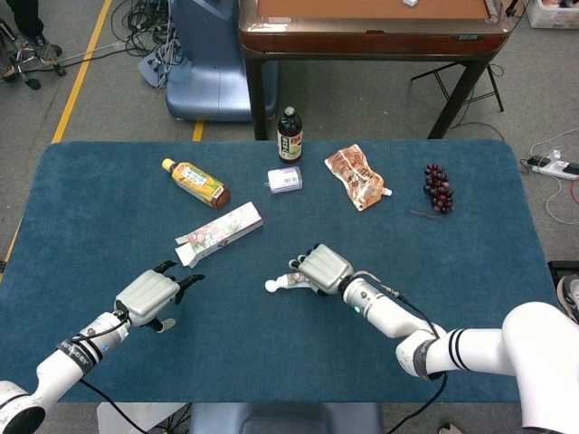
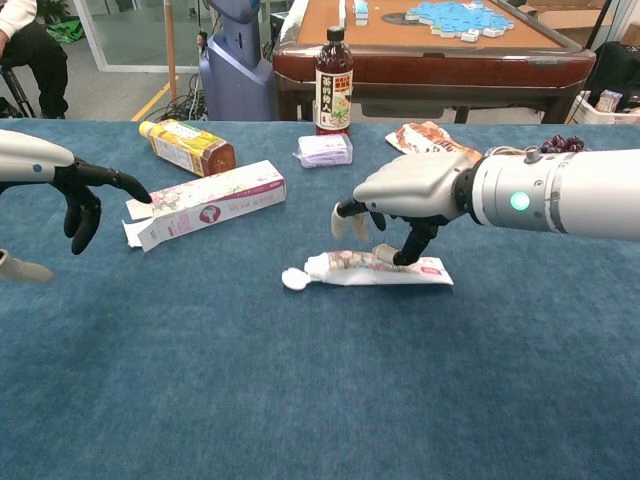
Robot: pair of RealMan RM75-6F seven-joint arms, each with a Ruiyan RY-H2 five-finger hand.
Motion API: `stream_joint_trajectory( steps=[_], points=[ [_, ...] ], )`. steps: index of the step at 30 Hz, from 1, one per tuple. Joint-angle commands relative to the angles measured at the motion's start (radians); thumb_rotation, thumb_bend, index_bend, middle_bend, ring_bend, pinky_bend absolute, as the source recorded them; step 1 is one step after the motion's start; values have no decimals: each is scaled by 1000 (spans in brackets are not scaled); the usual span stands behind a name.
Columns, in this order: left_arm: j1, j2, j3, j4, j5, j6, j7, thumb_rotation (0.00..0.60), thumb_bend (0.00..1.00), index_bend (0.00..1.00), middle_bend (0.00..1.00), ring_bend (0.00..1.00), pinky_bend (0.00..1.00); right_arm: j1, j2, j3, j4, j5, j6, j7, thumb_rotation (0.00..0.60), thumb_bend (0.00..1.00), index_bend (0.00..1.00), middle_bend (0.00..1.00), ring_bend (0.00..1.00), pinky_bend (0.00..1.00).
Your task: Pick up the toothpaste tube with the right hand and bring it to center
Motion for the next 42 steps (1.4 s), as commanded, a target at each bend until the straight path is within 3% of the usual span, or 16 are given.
stream_joint_trajectory(
  steps=[1,8,13,18,26,31,42],
  points=[
    [20,0,-7,11,-11,19,-26,600,222,88,469,384,44,-22,28,18,-29,1,38,5,496,347,0,61,156,263],
    [120,8,-23,31,-36,156,-82,600,222,88,469,380,44,-127,149,27,-106,-1,167,48,482,326,0,53,147,261],
    [209,10,-21,47,-65,278,-67,600,222,90,466,377,44,-238,241,9,-159,-13,285,89,498,326,2,129,159,260],
    [310,-27,-28,84,-75,444,-27,600,222,101,454,371,44,-377,300,-23,-167,-67,442,121,593,327,166,253,250,279],
    [454,-92,-34,151,-32,644,-51,600,222,113,442,362,44,-586,359,-52,-184,-126,642,203,600,333,327,375,359,344],
    [523,-119,-32,165,19,726,-91,600,222,122,440,362,44,-697,374,-62,-213,-183,746,247,600,335,408,447,421,378],
    [609,-142,-14,136,115,804,-50,600,222,126,438,358,44,-842,383,-54,-254,-254,843,265,600,337,457,490,469,382]
  ],
)
